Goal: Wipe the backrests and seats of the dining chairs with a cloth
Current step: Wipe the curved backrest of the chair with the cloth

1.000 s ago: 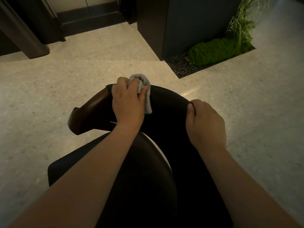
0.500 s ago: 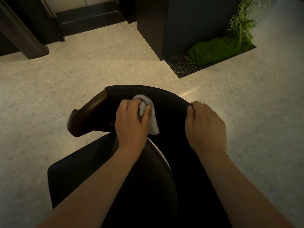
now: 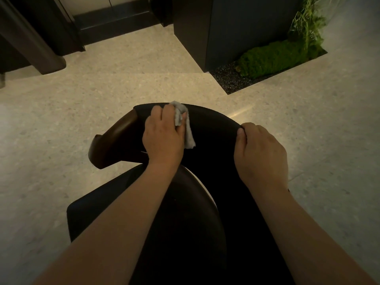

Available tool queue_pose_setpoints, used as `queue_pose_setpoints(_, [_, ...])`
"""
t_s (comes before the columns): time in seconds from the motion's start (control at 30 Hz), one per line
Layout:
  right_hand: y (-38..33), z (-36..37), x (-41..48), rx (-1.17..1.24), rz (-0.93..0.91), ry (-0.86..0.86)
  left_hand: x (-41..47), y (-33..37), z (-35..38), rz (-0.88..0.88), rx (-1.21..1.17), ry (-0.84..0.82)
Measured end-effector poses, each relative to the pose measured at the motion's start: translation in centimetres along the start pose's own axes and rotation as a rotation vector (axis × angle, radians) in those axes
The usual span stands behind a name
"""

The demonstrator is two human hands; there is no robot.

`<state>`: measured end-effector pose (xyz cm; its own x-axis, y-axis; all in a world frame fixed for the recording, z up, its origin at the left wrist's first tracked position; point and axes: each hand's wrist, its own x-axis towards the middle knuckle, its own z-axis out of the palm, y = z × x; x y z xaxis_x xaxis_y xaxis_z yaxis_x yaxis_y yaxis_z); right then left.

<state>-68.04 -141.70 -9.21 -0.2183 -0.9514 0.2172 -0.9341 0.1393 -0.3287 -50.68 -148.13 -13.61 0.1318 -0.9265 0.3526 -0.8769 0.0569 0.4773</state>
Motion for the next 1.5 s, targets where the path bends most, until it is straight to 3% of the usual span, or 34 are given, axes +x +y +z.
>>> queue_pose_setpoints(0.3, [0.0,0.0,-0.1,-0.016,0.000,0.018,-3.8,-1.4,1.7,-0.139,-0.034,-0.032])
queue_pose_setpoints(0.8, [0.1,0.3,-0.3,-0.016,-0.019,0.043,-6.6,-1.7,3.8,-0.210,-0.111,-0.064])
queue_pose_setpoints(1.2, [0.3,0.5,-0.3,-0.031,-0.033,0.055,-8.5,-3.6,5.1,-0.154,-0.210,-0.131])
queue_pose_setpoints(1.5, [0.3,0.5,-0.3,-0.038,-0.028,0.065,-10.6,-5.4,6.9,-0.244,-0.291,-0.213])
